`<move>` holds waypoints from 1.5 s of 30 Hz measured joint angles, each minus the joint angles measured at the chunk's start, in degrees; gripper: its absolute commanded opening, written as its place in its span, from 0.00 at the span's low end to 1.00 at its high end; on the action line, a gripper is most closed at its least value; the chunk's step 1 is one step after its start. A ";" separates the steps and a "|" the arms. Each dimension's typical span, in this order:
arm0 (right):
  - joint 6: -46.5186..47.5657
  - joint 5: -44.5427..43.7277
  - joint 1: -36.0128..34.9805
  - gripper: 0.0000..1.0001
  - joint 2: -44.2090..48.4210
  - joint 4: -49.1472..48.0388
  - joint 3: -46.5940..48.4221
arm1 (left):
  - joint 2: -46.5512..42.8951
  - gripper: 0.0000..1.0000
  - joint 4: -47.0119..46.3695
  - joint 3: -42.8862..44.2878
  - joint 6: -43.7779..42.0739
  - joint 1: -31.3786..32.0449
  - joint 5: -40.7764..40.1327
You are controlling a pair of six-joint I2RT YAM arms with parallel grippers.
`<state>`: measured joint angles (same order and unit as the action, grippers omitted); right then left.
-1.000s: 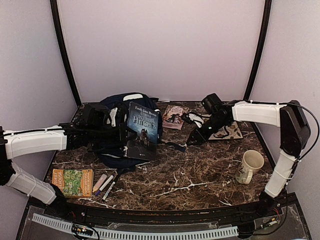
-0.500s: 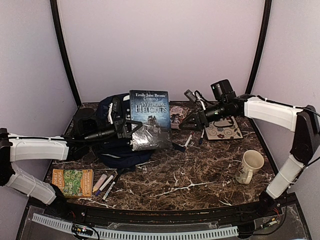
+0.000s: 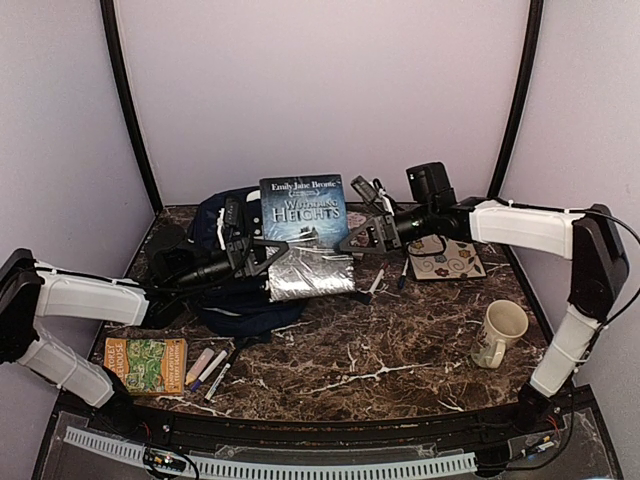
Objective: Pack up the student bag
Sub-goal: Pass from the left arm to the right, then pick up the largest pocket of the bag from the student bag.
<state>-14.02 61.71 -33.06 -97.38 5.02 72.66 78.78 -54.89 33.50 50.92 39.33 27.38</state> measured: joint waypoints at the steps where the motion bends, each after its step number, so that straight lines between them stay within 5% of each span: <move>1: -0.35 -0.02 -0.17 0.85 -0.37 -0.17 0.00 | 0.09 0.00 -0.74 -0.02 0.33 0.00 0.11; 5: -2.86 0.35 -0.55 0.66 -1.66 -1.73 0.00 | 1.03 0.00 -4.11 -0.11 1.66 0.00 0.57; 6: -3.15 0.76 -0.55 0.46 -1.86 -2.49 0.02 | 1.36 0.00 -4.68 -0.11 1.92 -0.02 0.66; 9: -5.97 3.08 -0.85 0.26 -2.40 -5.66 0.02 | 2.91 0.00 -6.01 -0.13 2.86 -0.02 0.70; 14: -14.19 7.76 -0.81 0.00 -2.49 -14.08 -2.49 | 3.82 0.00 -7.61 -0.44 3.26 -0.07 1.40; 17: -17.79 8.39 -0.79 0.00 -2.49 -18.88 -4.20 | 3.82 0.07 -7.80 -0.61 3.56 -0.07 1.31; 21: -19.98 8.39 -0.74 0.00 -2.49 -21.29 -5.20 | 3.78 0.56 -6.91 -0.66 3.26 -0.07 0.72; 27: -14.32 4.22 0.63 0.00 -2.45 -11.26 -5.16 | -2.45 0.71 11.37 1.03 -4.02 -0.35 -5.64; 31: -8.20 -2.32 4.15 0.00 -2.05 -2.36 -5.16 | -7.85 0.70 32.65 8.20 -14.49 -0.48 -13.07; 34: -3.04 -7.69 6.51 0.00 -1.09 3.30 -5.16 | -8.31 0.60 45.88 13.88 -22.36 -0.50 -18.49; 41: 6.62 -15.52 7.19 0.00 5.40 8.83 -10.19 | 2.19 0.52 70.73 22.91 -39.95 -0.48 -29.20; 45: 9.68 -17.07 7.19 0.00 7.85 10.03 -12.52 | 8.17 0.23 77.83 24.46 -47.28 -0.33 -32.20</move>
<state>-4.34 44.64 -25.87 -89.54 15.05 60.14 86.96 22.94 57.95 3.64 39.00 -4.82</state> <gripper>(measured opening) 0.185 0.420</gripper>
